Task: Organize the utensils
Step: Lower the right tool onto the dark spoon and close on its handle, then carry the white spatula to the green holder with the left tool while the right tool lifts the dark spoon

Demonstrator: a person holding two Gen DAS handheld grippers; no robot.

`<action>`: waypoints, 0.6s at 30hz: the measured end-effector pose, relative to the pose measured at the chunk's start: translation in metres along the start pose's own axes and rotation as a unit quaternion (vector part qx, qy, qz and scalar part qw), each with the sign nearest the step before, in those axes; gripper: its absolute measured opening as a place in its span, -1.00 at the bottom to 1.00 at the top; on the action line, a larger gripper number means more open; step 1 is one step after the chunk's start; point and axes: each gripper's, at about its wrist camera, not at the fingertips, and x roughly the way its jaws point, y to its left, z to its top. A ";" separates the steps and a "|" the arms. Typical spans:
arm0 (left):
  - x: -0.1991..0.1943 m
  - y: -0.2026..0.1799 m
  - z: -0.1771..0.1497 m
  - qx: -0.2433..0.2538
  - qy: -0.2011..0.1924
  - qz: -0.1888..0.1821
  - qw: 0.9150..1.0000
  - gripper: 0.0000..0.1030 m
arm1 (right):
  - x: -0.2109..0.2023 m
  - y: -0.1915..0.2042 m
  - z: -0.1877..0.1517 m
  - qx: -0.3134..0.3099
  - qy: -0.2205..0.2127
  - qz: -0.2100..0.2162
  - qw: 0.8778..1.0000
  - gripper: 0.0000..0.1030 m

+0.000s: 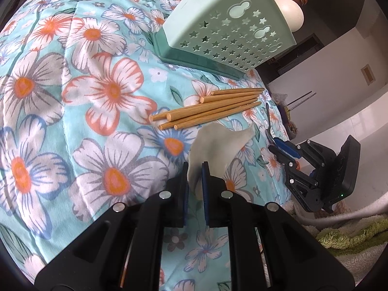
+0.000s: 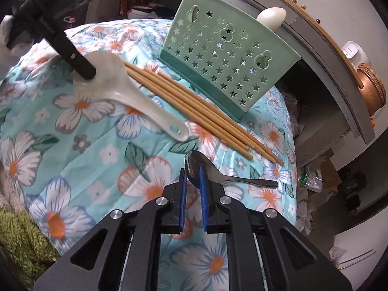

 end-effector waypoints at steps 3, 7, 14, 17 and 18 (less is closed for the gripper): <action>-0.001 -0.001 -0.001 -0.004 -0.002 0.001 1.000 -0.80 | 0.003 -0.003 -0.001 0.009 0.004 -0.004 1.000 -0.50; 0.000 0.001 0.000 -0.014 -0.004 0.001 1.000 -0.80 | 0.010 -0.009 0.001 0.035 0.001 0.009 0.999 -0.37; 0.003 0.003 0.001 -0.051 -0.017 0.002 0.999 -0.77 | 0.016 -0.011 0.002 0.064 -0.005 0.026 0.998 -0.63; 0.002 -0.001 -0.001 -0.062 -0.034 0.013 0.997 -0.77 | 0.012 -0.008 0.003 0.075 -0.013 0.024 0.997 -0.77; 0.001 -0.005 -0.002 -0.056 -0.038 0.022 0.997 -0.77 | 0.009 -0.008 0.003 0.078 -0.017 0.026 0.996 -0.79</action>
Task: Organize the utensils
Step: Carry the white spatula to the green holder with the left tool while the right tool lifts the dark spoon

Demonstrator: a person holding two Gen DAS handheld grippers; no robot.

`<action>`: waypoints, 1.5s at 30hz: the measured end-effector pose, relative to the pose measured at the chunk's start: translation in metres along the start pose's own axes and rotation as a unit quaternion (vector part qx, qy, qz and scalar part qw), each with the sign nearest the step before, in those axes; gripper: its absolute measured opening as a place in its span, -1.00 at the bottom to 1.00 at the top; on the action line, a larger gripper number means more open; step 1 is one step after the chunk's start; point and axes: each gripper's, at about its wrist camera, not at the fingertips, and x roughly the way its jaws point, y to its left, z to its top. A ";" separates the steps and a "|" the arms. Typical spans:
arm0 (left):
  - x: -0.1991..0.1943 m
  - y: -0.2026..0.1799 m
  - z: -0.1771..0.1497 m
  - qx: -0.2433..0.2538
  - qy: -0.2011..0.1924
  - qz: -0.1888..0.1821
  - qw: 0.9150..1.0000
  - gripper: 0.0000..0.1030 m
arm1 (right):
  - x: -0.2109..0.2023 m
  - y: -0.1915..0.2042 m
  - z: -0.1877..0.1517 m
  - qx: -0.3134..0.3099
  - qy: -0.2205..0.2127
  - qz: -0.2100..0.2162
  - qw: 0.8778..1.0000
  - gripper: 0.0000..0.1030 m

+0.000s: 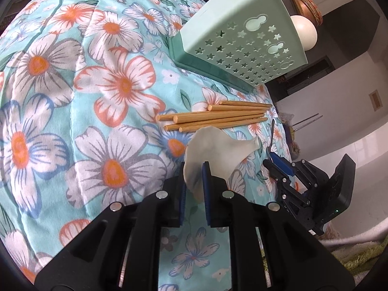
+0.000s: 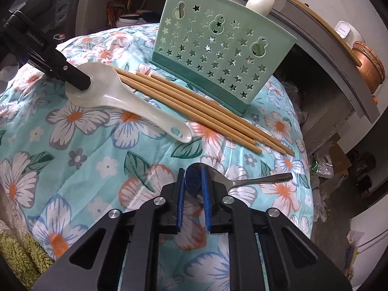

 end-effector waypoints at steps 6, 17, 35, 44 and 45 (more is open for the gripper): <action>-0.018 -0.038 -0.007 0.073 -0.048 0.036 0.996 -0.92 | -0.024 -0.012 0.006 0.034 -0.035 0.007 0.999 -0.86; -0.108 -0.091 0.016 0.134 -0.204 0.022 0.969 -0.97 | -0.074 -0.067 0.031 0.129 -0.116 0.022 0.985 -0.94; -0.141 -0.134 0.089 0.213 -0.212 0.182 0.936 -0.97 | -0.119 -0.122 0.046 0.200 -0.198 0.022 0.959 -0.94; -0.109 -0.149 0.116 0.246 -0.161 0.266 0.918 -0.97 | -0.131 -0.139 0.054 0.212 -0.224 0.013 0.951 -0.93; -0.106 -0.150 0.118 0.251 -0.155 0.271 0.916 -0.97 | -0.131 -0.140 0.054 0.212 -0.226 0.012 0.951 -0.93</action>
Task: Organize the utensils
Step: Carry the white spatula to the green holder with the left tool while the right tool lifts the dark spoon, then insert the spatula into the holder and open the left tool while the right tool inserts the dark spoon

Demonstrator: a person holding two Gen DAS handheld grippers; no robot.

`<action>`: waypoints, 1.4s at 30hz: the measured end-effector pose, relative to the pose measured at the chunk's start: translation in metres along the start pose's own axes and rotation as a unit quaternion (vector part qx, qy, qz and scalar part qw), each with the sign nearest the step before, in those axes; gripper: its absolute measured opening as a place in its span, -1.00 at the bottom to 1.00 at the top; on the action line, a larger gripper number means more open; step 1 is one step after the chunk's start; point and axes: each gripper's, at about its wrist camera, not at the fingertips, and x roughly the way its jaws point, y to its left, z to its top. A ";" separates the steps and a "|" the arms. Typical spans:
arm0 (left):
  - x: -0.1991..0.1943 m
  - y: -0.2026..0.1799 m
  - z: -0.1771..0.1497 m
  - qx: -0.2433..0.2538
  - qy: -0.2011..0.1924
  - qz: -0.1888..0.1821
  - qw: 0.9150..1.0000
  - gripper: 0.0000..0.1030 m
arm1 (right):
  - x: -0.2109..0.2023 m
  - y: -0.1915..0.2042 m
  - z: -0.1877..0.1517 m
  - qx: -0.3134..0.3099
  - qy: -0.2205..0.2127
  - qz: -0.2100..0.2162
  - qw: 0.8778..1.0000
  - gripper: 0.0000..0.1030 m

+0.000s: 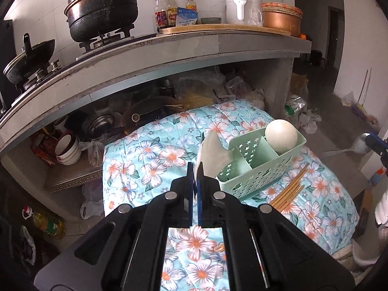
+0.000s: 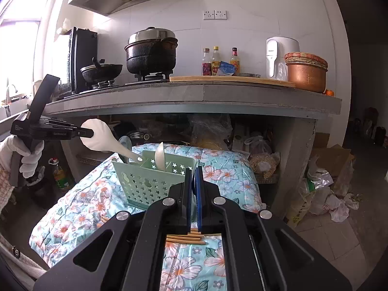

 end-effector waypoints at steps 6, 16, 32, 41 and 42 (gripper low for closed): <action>0.017 -0.010 0.007 0.025 0.026 0.006 0.999 -0.96 | -0.003 -0.005 0.010 0.005 -0.013 0.000 1.000 -0.93; 0.045 0.008 0.017 -0.066 0.002 -0.082 0.994 -0.36 | -0.003 -0.023 0.040 0.035 -0.044 0.034 0.998 -0.93; 0.015 0.031 -0.022 -0.164 -0.109 -0.130 0.972 0.06 | 0.045 -0.035 0.114 0.126 -0.078 0.213 0.966 -0.93; 0.017 0.031 -0.069 -0.192 -0.088 -0.152 0.966 0.08 | 0.126 -0.025 0.093 0.147 0.005 0.226 0.963 -0.93; 0.019 0.030 -0.073 -0.194 -0.085 -0.155 0.965 0.09 | 0.135 -0.024 0.088 0.149 0.017 0.224 0.963 -0.93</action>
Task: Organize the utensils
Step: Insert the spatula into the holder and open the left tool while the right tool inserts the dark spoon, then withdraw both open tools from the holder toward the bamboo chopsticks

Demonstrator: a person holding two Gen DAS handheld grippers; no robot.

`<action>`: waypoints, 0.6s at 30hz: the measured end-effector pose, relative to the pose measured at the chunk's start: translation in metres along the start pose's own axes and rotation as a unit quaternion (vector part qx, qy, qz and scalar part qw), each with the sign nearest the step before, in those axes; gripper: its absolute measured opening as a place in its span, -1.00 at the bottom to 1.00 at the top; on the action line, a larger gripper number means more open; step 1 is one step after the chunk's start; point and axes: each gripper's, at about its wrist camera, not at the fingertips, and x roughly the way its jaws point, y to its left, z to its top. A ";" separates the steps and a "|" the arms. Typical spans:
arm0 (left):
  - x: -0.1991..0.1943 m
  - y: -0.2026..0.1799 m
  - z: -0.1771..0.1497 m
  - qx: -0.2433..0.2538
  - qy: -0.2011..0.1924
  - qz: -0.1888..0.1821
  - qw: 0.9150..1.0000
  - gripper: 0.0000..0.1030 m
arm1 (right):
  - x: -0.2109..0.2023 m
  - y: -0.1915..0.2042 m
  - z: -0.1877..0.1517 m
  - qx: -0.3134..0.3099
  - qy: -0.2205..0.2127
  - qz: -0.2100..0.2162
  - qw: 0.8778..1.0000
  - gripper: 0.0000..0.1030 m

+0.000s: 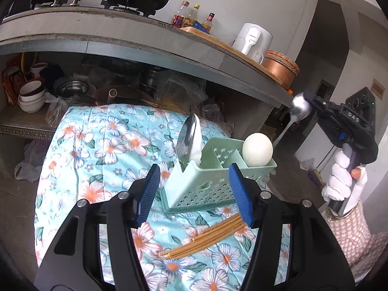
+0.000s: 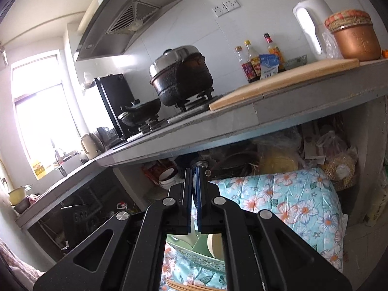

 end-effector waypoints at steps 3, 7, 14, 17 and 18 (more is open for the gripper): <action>0.004 0.002 -0.008 -0.010 0.008 -0.006 1.000 0.09 | 0.020 -0.014 -0.011 0.016 0.025 -0.015 0.999 -0.91; 0.008 0.002 -0.014 -0.013 0.014 -0.010 1.000 0.10 | 0.024 -0.021 -0.015 0.024 0.027 -0.030 0.999 -0.90; 0.010 -0.003 -0.020 0.001 0.012 -0.015 1.000 0.22 | -0.009 -0.017 -0.022 0.026 -0.005 -0.045 0.999 -0.27; 0.015 -0.006 -0.027 0.008 0.025 -0.018 0.999 0.26 | -0.027 -0.014 -0.038 0.028 -0.009 -0.062 0.998 -0.11; 0.017 -0.007 -0.029 0.012 0.031 -0.018 0.999 0.26 | -0.032 -0.013 -0.046 0.027 -0.008 -0.070 0.997 -0.09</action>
